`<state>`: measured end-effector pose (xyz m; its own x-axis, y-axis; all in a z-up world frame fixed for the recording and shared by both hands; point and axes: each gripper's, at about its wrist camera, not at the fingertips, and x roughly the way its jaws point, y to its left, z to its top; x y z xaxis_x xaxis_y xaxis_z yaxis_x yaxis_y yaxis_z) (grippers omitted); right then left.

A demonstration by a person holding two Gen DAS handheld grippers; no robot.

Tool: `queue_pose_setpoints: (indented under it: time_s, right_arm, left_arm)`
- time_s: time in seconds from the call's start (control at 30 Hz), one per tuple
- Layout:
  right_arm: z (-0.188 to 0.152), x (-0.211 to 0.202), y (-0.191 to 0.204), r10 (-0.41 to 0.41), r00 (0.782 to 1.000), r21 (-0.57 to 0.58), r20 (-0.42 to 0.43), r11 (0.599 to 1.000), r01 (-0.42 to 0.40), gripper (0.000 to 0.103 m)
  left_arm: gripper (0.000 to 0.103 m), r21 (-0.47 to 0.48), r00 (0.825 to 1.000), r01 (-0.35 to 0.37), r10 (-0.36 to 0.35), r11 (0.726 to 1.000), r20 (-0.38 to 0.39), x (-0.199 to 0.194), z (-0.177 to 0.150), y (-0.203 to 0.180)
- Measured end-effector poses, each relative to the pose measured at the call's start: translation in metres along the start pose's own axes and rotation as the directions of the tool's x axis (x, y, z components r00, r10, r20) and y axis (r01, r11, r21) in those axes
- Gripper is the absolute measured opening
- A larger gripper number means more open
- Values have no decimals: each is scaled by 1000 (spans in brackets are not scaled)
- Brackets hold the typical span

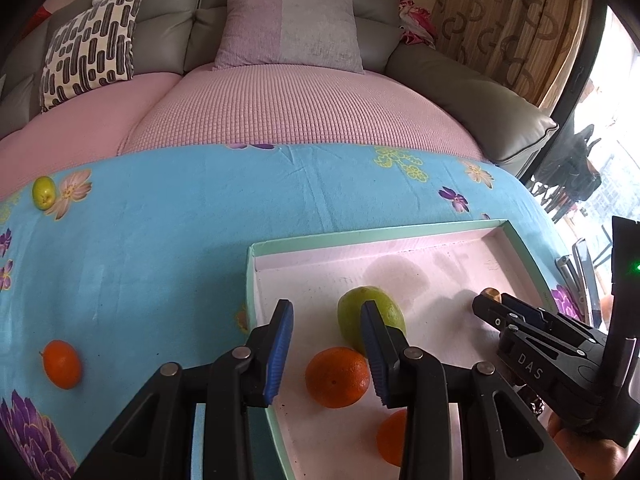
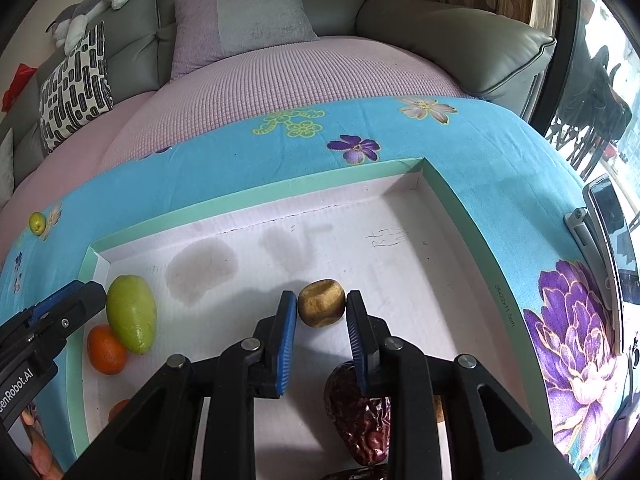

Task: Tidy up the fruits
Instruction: 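Lower and release the pear with the left tool while the right tool releases the brown fruit, then withdraw both open tools from the tray toward the remaining mandarin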

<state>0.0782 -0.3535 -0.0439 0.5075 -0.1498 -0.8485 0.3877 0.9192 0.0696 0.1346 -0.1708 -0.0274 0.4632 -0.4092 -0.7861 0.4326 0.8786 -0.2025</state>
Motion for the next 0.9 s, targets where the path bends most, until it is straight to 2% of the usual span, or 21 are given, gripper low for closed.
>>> queue_pose_setpoints:
  time_s: [0.07,0.13,0.3,0.4,0.67,0.9]
  right_arm:
    - [0,0,1,-5,1000,-6,-3,1000,5,28]
    - [0,0,2,-9,1000,-11,-7,1000,9,35]
    - [-2,-2,9,-35,999,-50,-17,998,35,42]
    - [-1,-9,10,-44,999,-53,-7,998,43,65]
    - [-9,-27,19,-62,998,-92,5,994,62,70]
    - [-16,-39,24,-72,997,-113,10,991,72,70]
  left_arm:
    - [39,11,1000,-13,13,1000,7,-6,1,0]
    - [39,12,1000,-22,22,1000,12,-11,1,1]
    - [58,-6,998,-57,57,998,41,-26,3,9]
    - [66,-24,995,-85,86,996,47,-33,1,15]
    - [72,-52,984,-174,175,983,31,-42,-15,36]
    - [77,-49,963,-268,269,962,14,-43,-26,50]
